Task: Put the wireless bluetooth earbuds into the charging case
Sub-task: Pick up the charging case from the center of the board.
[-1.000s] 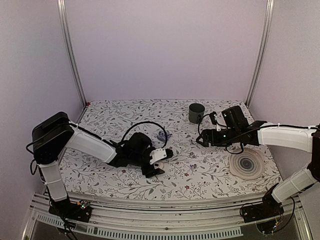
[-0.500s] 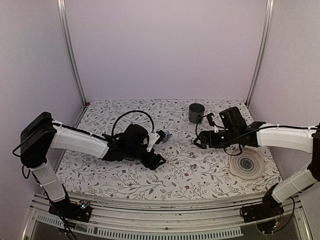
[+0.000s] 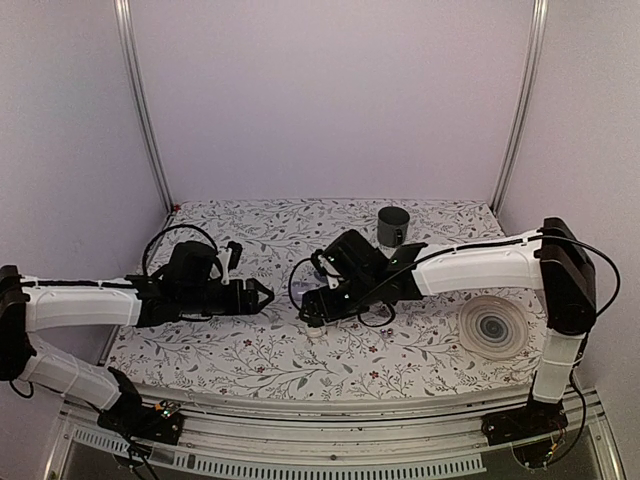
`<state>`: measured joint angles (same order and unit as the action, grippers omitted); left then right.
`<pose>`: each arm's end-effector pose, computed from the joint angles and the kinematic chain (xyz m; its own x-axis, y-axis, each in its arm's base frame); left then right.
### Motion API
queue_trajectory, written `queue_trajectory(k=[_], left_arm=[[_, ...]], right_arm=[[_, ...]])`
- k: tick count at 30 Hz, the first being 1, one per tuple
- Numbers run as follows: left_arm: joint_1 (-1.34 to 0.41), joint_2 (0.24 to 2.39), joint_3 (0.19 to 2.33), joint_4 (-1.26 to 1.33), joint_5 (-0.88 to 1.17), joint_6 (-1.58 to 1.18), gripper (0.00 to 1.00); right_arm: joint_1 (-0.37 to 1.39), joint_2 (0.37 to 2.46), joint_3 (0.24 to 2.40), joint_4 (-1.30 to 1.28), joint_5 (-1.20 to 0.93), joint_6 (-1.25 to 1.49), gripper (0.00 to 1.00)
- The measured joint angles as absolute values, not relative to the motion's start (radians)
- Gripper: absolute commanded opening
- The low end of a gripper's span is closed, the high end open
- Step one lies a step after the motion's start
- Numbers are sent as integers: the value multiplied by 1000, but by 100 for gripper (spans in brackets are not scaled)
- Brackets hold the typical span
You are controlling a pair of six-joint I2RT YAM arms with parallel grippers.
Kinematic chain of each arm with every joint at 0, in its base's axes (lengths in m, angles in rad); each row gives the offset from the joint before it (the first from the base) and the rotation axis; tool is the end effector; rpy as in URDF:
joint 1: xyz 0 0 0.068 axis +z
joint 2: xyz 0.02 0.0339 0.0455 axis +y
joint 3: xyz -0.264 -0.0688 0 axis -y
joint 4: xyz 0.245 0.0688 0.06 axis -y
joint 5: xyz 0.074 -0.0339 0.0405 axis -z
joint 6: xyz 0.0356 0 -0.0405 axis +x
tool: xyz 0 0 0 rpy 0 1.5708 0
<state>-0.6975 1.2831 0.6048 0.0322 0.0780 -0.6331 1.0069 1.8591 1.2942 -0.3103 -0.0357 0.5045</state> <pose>0.1982 -0.1697 0.1937 -0.7791 -0.1167 -0.6159 0.2817 0.8126 -0.5102 0.2150 0.3424 0.2020 -0.7734 -0.3191 -0.5478 -0.5518 0.7643 0.3338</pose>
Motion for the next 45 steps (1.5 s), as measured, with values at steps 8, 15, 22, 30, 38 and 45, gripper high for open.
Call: queue_trajectory(k=[8,15,22,30,38,45], left_arm=[[-631,1229,493,99,192,-775,82],[-625,1231,461,175,241,-837,82],[-625,1261,446,243,260,-873,82],[-624,1319,402,316,292,-952,81],[-624,1503,357,551,382,-1103,74],[-655,1662,369,749,438,-1200,65]], right_arm=[[1088,2063,1508,-428,49,517,79],[1088,2137,1567,-543,143,532,79],[1103,2192,1632,-585,186,525,76],[1121,2234,1671,-612,216,519,61],[1125,2214,1623,-561,231,508,38],[1126,2164,1558,-506,212,485,37]])
